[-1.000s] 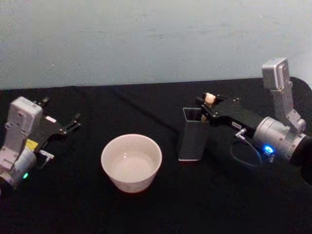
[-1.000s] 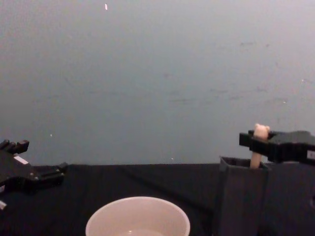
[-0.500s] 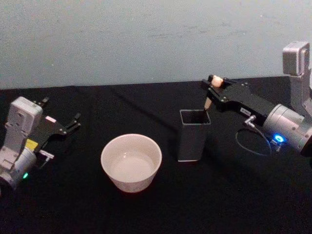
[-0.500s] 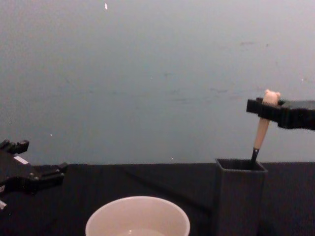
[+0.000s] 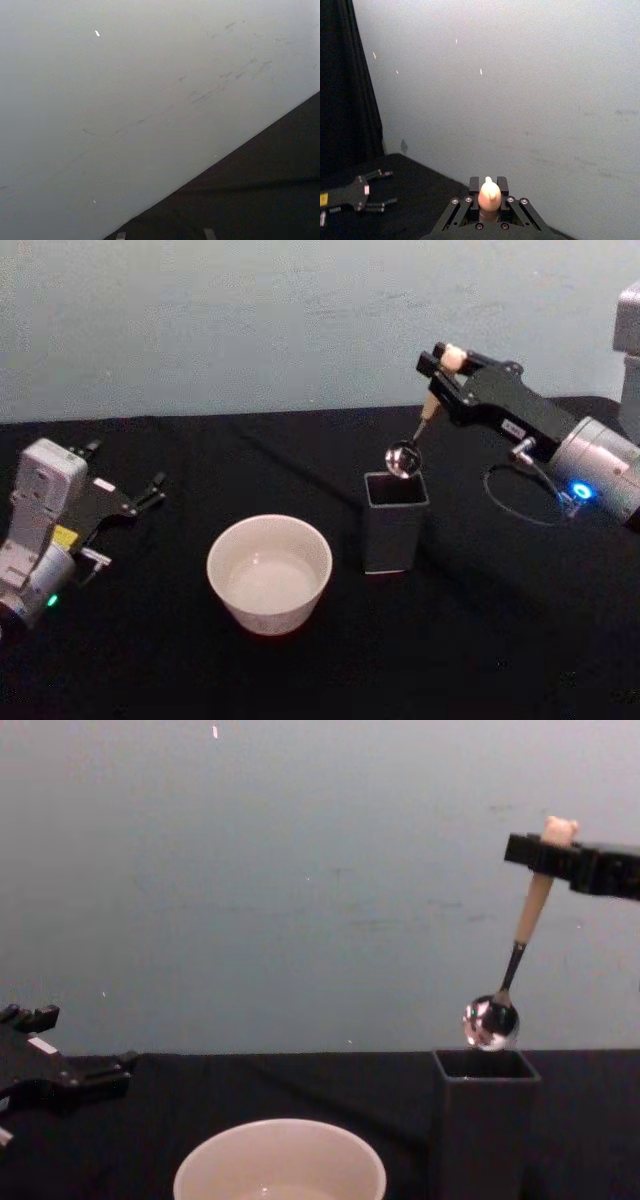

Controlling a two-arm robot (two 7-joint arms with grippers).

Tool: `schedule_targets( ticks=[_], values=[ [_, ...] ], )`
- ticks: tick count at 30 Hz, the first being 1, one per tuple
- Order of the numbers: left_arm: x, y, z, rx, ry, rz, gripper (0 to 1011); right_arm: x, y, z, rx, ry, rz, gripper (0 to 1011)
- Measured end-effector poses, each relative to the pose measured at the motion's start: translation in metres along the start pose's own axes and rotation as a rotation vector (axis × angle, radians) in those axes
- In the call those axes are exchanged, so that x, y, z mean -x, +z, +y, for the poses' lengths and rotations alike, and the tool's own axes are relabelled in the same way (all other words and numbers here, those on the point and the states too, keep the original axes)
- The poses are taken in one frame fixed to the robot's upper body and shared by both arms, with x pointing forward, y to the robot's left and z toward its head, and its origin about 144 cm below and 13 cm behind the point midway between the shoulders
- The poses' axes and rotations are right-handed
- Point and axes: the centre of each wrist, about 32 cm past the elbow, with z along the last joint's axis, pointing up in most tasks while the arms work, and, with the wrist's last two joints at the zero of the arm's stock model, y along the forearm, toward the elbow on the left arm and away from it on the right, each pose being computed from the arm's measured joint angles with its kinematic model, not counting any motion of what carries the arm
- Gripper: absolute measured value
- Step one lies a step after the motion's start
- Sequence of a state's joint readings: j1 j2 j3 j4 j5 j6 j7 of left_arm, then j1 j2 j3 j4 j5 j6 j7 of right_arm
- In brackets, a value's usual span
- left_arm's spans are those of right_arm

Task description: Pick up the stirring spoon with one hand, stir inside the cup, then place it back in its original position.

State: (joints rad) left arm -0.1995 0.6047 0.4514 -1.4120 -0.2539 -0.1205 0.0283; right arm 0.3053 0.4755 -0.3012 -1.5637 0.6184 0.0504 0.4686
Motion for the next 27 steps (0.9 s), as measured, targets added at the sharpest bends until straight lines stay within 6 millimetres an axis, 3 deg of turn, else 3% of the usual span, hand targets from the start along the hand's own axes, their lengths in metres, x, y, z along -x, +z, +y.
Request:
schedule_targets(
  ticks=[11, 27],
  values=[
    [0.0, 0.0, 0.0, 0.0, 0.0, 0.0, 1001, 0.006, 0.009, 0.016, -0.061, 0.033, 0.024, 214],
    [0.0, 0.0, 0.0, 0.0, 0.0, 0.0, 1001, 0.03, -0.001, 0.043, -0.019, 0.142, 0.05, 213]
  ],
)
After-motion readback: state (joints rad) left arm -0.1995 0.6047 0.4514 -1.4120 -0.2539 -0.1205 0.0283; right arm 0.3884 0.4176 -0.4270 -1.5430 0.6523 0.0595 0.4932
